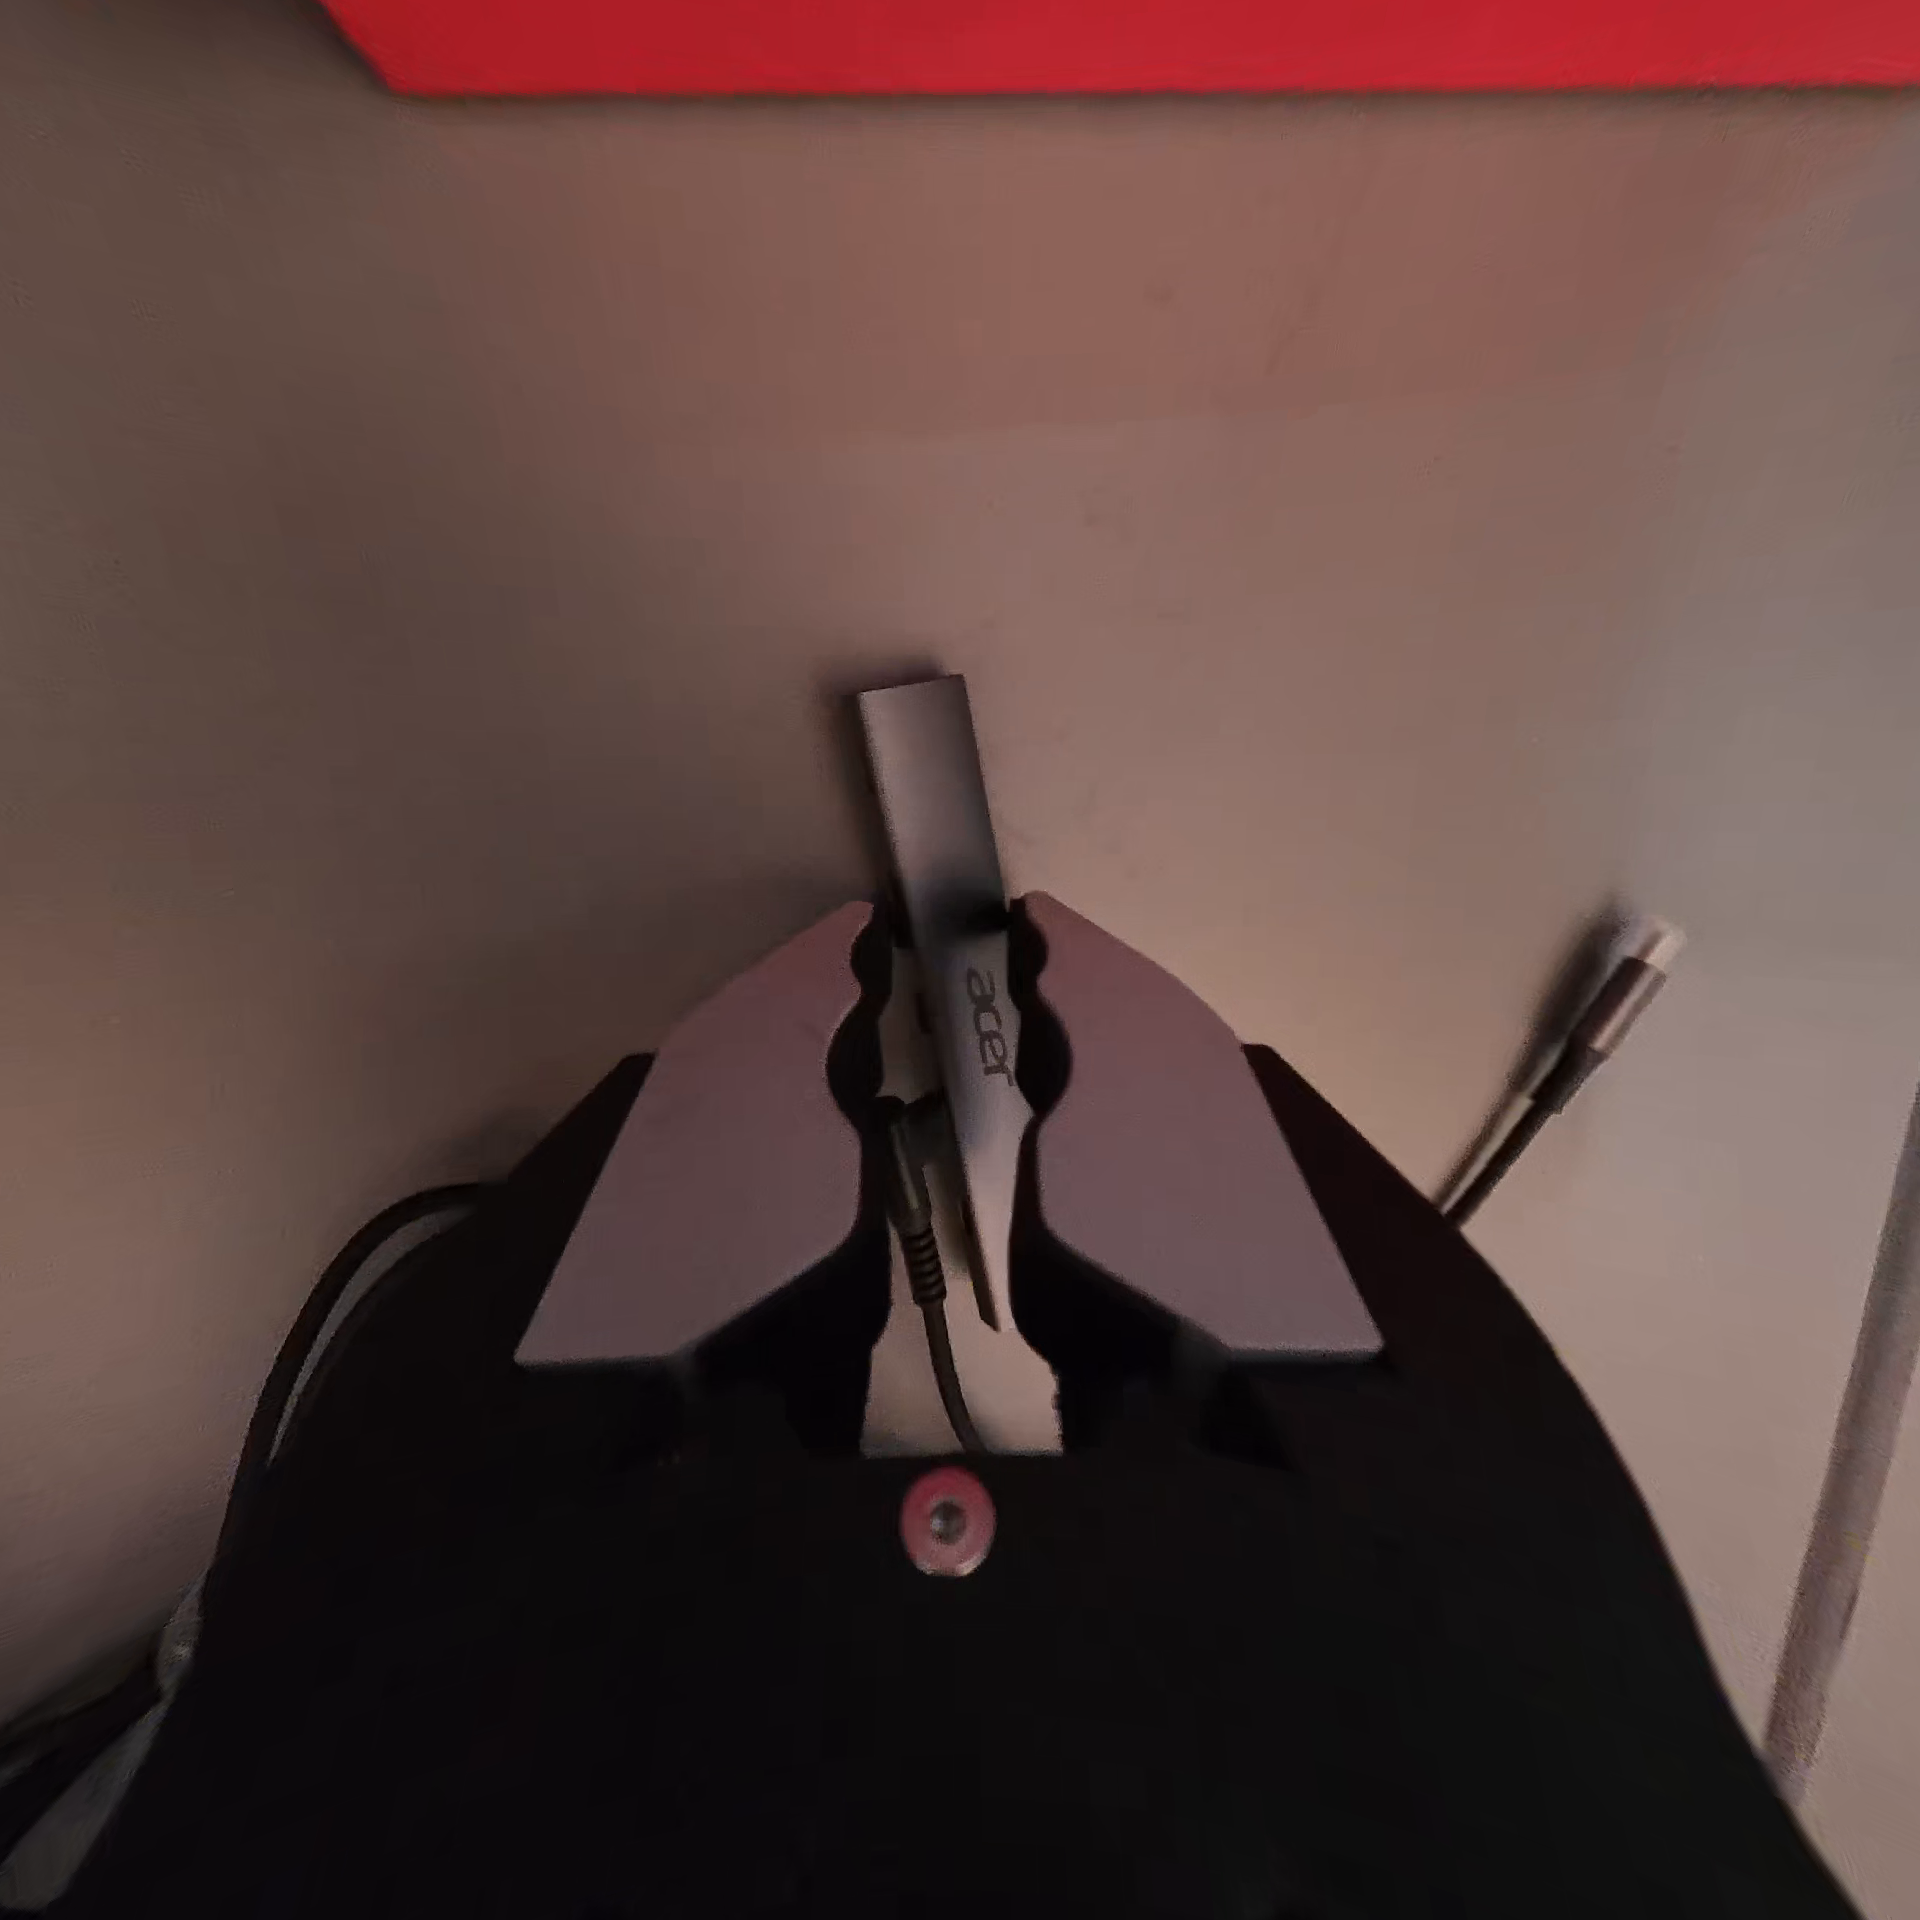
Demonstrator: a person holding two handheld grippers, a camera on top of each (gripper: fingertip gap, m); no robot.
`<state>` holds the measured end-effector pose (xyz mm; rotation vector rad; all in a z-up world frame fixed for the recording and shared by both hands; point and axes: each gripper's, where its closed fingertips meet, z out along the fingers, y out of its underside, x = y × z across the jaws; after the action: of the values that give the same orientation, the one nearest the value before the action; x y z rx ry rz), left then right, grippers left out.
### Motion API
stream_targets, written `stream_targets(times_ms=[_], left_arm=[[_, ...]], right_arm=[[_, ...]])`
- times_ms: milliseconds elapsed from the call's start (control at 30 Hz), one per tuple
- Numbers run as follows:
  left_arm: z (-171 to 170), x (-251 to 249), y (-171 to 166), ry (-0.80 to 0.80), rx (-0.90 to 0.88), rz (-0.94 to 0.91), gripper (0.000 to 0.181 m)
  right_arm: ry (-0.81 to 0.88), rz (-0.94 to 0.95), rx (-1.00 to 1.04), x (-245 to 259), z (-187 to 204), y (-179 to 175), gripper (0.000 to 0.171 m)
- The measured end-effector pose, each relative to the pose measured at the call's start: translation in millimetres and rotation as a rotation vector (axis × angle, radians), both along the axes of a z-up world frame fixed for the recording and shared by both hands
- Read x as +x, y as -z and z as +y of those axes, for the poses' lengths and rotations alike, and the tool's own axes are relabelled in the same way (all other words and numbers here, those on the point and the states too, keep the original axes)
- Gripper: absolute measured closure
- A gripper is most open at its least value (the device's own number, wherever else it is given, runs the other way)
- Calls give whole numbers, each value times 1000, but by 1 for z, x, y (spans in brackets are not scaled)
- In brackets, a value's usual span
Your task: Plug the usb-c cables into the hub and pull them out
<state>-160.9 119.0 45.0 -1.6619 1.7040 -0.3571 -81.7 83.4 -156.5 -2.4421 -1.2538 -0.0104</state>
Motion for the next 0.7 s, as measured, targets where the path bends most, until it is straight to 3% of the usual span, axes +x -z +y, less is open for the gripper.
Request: stream_targets(times_ms=[33,133,267,433,567,700], left_arm=[[0,5,-2,10,-3,-22,140],[3,27,-16,14,-41,-173,140],[3,57,-36,-1,-241,-453,141],[-6,89,-31,9,-463,-667,131],[-31,115,-3,37,-585,-651,127],[-39,134,44,3,-575,-533,126]], right_arm=[[4,5,2,1,1,-1,150],[26,64,144,5,8,-17,156],[150,188,383,23,9,-61,158],[342,369,658,64,4,-123,160],[435,555,682,82,1,-143,161],[491,720,664,86,-1,-154,161]])
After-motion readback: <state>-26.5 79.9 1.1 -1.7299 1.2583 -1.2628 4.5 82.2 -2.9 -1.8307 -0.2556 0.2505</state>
